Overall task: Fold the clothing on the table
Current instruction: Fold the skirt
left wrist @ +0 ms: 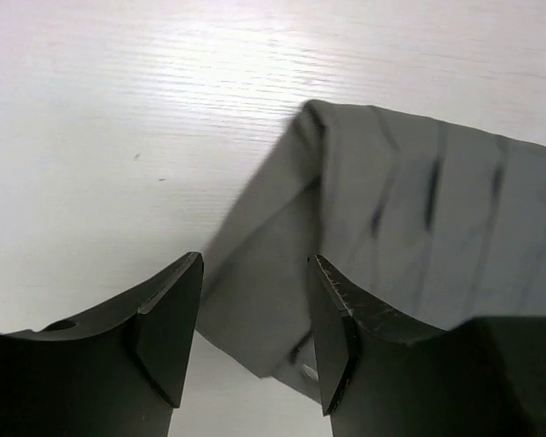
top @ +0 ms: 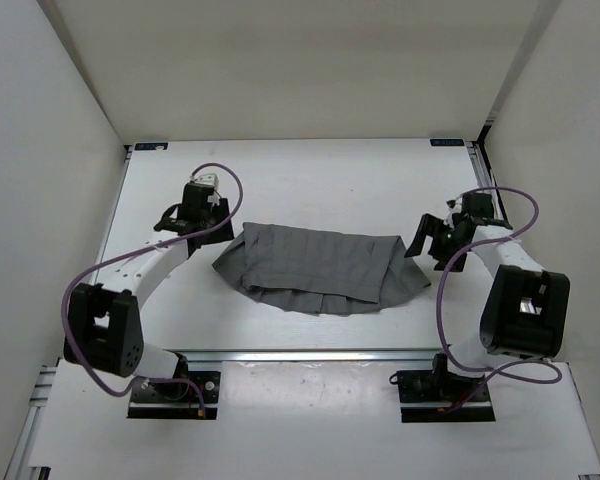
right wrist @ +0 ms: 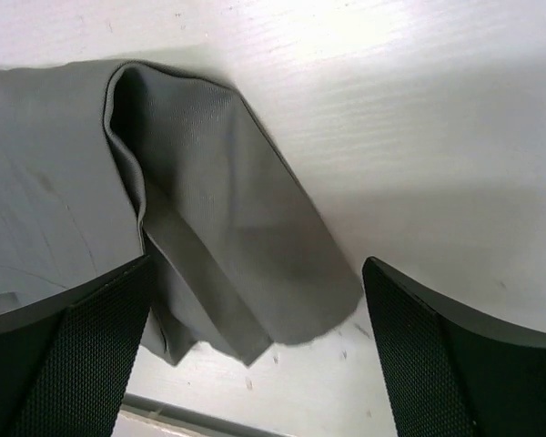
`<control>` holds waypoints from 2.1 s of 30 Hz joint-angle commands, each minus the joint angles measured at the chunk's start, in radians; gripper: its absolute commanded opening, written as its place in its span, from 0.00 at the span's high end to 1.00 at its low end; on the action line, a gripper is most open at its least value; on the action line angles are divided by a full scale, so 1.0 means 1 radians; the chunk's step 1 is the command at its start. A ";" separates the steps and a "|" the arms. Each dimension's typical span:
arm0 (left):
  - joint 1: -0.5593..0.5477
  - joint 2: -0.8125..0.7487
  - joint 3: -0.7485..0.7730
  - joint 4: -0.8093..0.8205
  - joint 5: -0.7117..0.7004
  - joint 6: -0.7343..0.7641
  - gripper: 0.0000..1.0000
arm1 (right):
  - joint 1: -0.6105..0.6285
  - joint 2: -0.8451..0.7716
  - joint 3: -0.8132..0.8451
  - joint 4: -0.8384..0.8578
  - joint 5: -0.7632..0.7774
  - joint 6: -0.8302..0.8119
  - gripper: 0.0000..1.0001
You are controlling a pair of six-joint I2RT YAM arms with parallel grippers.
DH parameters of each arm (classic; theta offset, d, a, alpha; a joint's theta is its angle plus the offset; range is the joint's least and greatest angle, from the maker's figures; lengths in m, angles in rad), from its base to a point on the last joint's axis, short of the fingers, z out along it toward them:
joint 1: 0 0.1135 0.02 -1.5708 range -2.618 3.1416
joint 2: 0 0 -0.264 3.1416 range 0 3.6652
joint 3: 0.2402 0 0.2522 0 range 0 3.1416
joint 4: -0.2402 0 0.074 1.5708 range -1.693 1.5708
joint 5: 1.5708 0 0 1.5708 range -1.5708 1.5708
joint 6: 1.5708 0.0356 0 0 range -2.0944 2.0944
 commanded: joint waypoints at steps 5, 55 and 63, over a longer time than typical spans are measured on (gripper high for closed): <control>0.093 0.084 -0.060 0.168 -0.011 -0.033 0.41 | -0.076 0.084 -0.081 0.252 -0.291 0.050 0.04; -0.366 -0.116 -0.282 0.274 0.175 -0.297 0.46 | 0.442 0.078 0.408 -0.155 -0.037 0.033 1.00; -0.278 -0.044 -0.131 0.205 0.060 -0.171 0.47 | 0.508 0.218 0.558 -0.202 -0.020 0.036 1.00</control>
